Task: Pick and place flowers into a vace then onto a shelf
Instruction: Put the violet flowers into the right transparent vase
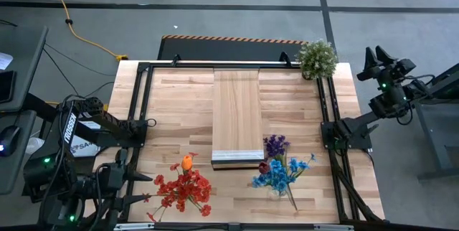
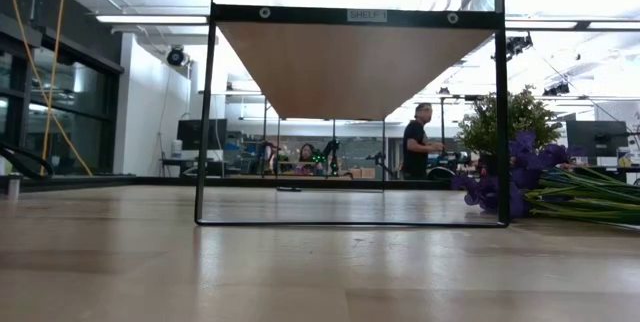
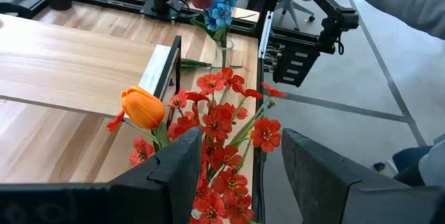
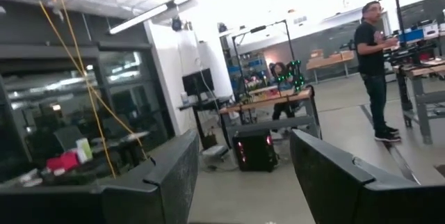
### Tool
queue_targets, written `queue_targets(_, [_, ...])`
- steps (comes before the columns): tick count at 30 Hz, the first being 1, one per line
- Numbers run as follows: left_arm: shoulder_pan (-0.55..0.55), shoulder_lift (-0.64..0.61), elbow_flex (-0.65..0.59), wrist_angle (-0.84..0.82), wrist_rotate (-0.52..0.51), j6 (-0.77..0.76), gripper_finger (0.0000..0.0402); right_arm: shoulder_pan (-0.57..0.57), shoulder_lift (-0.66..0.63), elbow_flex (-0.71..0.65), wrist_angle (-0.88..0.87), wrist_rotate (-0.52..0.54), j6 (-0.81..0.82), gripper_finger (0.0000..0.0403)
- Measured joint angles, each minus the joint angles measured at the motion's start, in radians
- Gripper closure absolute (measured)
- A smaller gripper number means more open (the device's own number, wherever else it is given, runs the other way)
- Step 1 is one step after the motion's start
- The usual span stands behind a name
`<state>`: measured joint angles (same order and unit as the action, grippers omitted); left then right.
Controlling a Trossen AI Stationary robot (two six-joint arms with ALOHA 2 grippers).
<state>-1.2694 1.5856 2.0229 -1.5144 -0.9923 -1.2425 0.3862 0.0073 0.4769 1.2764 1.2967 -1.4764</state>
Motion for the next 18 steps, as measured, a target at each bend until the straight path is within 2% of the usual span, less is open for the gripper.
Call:
queue_targets(12, [0.000,0.000,0.000,-0.001,-0.016,-0.023,0.0169,0.007,-0.001,0.000,-0.049,0.029,-0.016,0.0191])
queue_targets(18, [0.000,0.000,0.000,0.000,-0.016,-0.030,0.0169,0.092,-0.001,0.000,-0.103,-0.010,-0.006,0.0185])
